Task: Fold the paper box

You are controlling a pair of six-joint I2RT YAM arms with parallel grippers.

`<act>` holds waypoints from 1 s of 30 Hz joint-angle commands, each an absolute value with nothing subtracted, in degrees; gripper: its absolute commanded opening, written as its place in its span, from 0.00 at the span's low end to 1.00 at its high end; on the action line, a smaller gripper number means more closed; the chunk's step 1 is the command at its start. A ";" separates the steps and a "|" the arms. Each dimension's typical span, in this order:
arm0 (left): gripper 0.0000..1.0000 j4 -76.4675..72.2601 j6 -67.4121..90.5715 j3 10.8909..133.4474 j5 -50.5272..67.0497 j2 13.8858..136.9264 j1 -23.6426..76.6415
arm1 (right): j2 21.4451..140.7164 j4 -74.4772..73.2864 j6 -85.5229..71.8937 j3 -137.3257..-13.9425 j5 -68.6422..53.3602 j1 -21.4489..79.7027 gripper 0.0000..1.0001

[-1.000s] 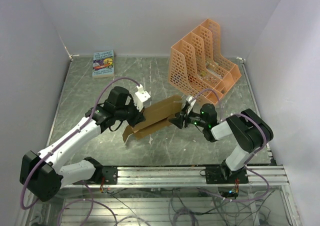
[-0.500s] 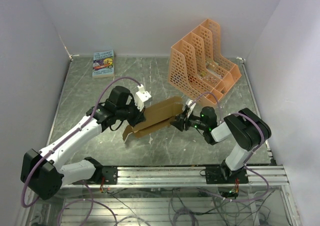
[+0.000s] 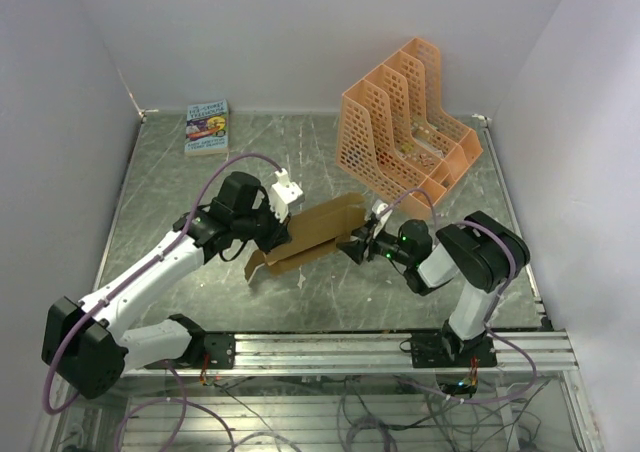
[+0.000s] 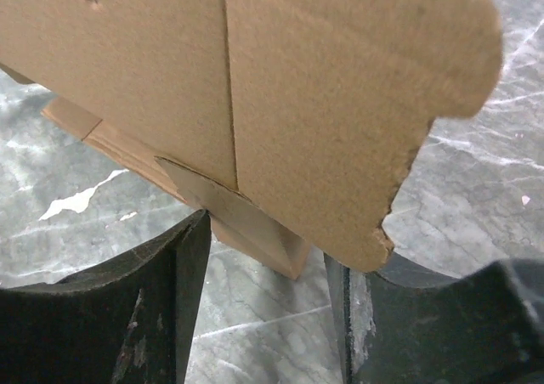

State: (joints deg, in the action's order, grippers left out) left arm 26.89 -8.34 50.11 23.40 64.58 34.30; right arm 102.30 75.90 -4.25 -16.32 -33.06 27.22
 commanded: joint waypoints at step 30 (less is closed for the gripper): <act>0.07 27.07 -5.91 52.82 26.24 67.38 34.10 | 108.21 84.03 -7.38 -20.77 -29.85 27.95 0.05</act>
